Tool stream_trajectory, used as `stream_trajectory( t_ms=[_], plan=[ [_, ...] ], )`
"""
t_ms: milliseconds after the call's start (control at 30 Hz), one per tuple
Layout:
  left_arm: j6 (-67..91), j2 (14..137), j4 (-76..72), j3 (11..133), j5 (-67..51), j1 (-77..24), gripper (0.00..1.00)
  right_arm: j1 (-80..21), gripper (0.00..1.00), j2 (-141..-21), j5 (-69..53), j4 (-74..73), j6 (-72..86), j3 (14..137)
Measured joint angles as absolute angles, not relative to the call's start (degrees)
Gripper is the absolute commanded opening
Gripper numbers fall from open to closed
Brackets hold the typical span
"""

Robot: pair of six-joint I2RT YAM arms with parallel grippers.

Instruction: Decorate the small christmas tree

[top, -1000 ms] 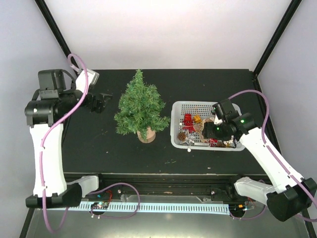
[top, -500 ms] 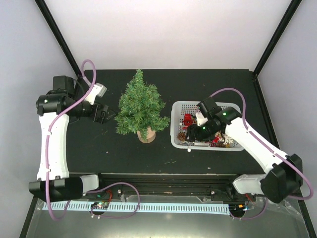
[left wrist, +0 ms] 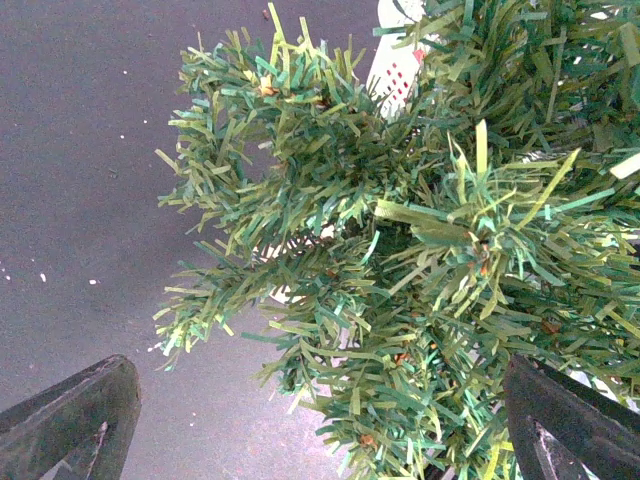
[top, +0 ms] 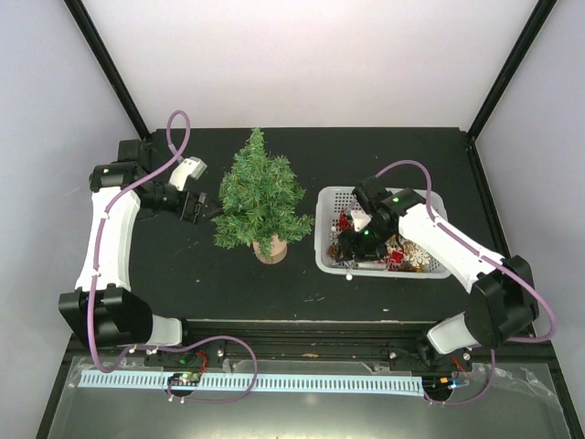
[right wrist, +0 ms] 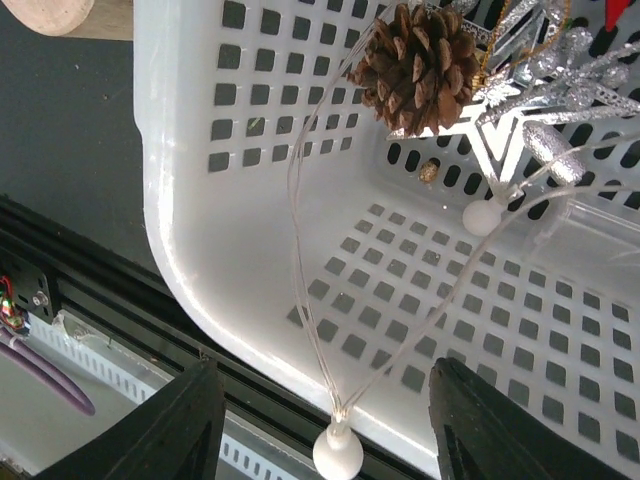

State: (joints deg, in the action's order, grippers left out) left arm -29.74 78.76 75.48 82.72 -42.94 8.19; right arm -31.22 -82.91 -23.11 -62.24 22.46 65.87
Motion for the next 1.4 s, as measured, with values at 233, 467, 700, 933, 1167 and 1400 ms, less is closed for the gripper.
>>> stream_trajectory(
  t_ms=[233, 467, 700, 933, 1167, 1400],
  plan=[
    [-29.85, 78.37, 73.25, 80.84, -42.76, 8.19, 0.99, -31.38, 0.56, -86.35, -23.16, -62.30, 20.86, 66.83],
    [-30.04, 78.37, 72.66, 80.73, -42.50, 8.25, 0.99, -31.44, 0.52, -86.94, -23.31, -61.54, 20.47, 64.58],
    [-30.06, 78.37, 72.18, 80.60, -42.52, 8.29, 0.99, -31.55, 0.44, -87.02, -25.17, -60.05, 20.38, 63.81],
    [-30.06, 78.39, 71.85, 80.29, -42.50, 8.47, 0.99, -32.58, 0.29, -87.39, -26.61, -58.48, 20.69, 63.81],
    [-30.06, 78.39, 71.00, 80.29, -42.50, 8.97, 0.99, -32.80, 0.09, -88.16, -27.53, -56.93, 20.64, 63.81],
    [-29.67, 78.39, 71.13, 81.62, -42.85, 10.44, 0.99, -32.86, 0.06, -88.66, -25.85, -56.75, 20.73, 63.83]
  ],
)
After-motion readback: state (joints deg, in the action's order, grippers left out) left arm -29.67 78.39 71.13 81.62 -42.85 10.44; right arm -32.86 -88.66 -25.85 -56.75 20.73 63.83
